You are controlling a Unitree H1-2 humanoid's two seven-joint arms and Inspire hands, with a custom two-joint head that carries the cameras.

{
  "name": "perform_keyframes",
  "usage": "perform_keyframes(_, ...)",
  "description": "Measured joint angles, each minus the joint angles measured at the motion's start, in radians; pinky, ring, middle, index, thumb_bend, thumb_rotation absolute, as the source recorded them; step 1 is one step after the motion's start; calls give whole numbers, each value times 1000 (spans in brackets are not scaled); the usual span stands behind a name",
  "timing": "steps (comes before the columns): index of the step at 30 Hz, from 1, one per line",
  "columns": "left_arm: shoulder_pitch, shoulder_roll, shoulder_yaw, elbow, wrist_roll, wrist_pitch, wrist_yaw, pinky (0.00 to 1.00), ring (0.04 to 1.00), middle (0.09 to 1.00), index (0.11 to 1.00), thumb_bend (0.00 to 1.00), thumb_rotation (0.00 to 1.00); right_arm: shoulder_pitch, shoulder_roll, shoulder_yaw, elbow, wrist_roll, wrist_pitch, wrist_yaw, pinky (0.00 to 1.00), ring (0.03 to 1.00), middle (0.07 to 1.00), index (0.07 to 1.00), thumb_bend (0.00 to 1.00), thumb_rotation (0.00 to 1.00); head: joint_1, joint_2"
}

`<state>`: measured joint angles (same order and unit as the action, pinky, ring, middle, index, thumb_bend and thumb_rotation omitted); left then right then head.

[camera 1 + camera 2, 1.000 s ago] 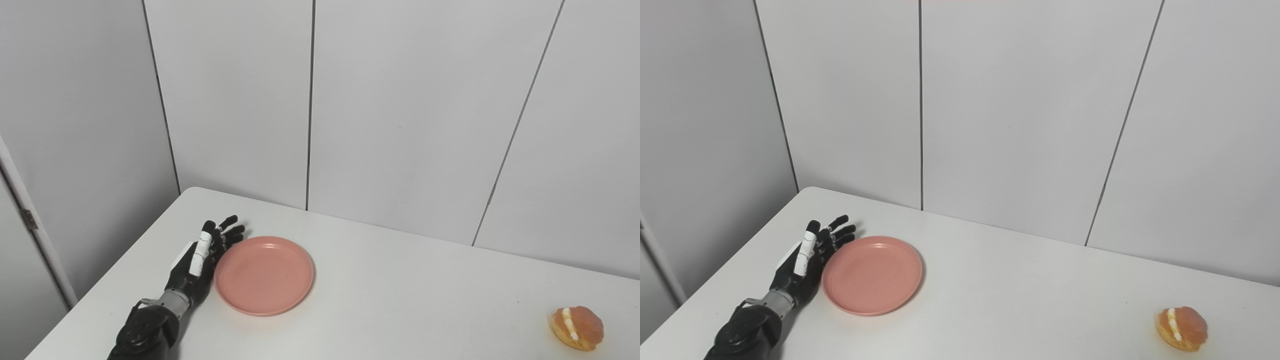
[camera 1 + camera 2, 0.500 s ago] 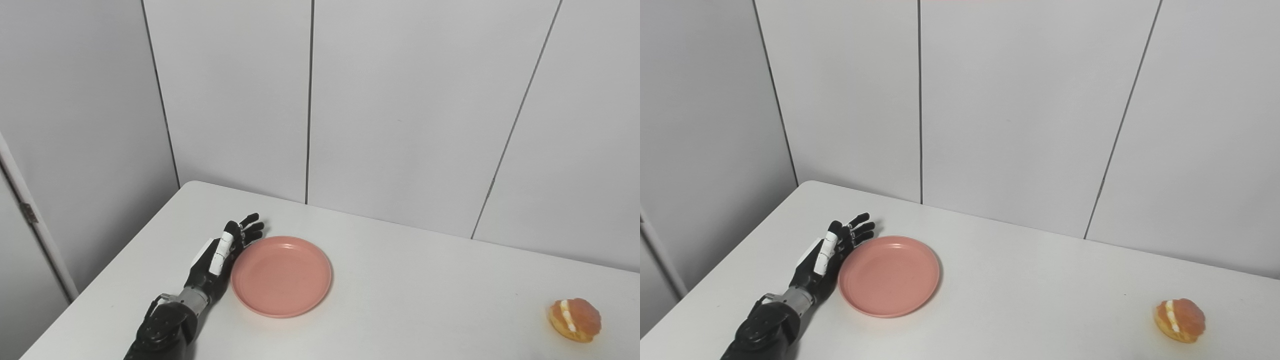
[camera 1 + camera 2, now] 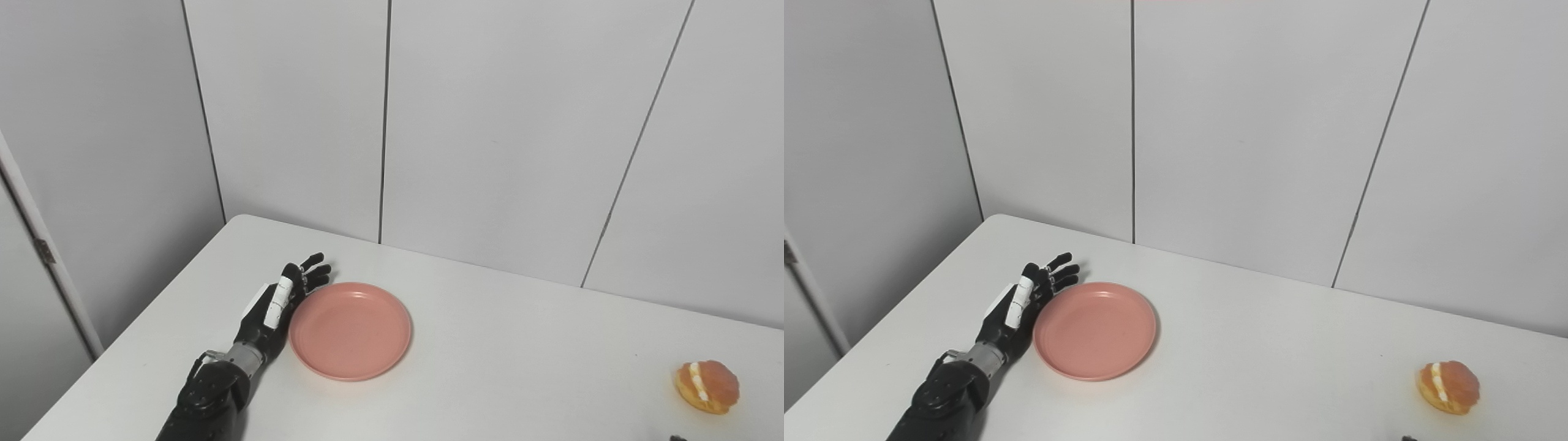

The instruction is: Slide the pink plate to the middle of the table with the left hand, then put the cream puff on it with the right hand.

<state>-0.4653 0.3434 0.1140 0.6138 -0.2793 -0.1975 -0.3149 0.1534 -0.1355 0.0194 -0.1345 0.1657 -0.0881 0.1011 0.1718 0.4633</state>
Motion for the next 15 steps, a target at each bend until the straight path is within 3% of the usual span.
perform_keyframes(6, -10, -5, -9, 12, -2, -5, -2, 873, 902, 878, 869, 907, 977, 3, -1, 4, -9, -2, 9, 0, 880, 817, 868, 915, 777, 1000, -3, 3)
perform_keyframes(15, -19, -13, -38, 7, 3, -3, 0, 849, 887, 860, 859, 957, 990, 7, -2, 11, -16, -16, 9, 0, 886, 816, 867, 912, 783, 1000, -20, 15)
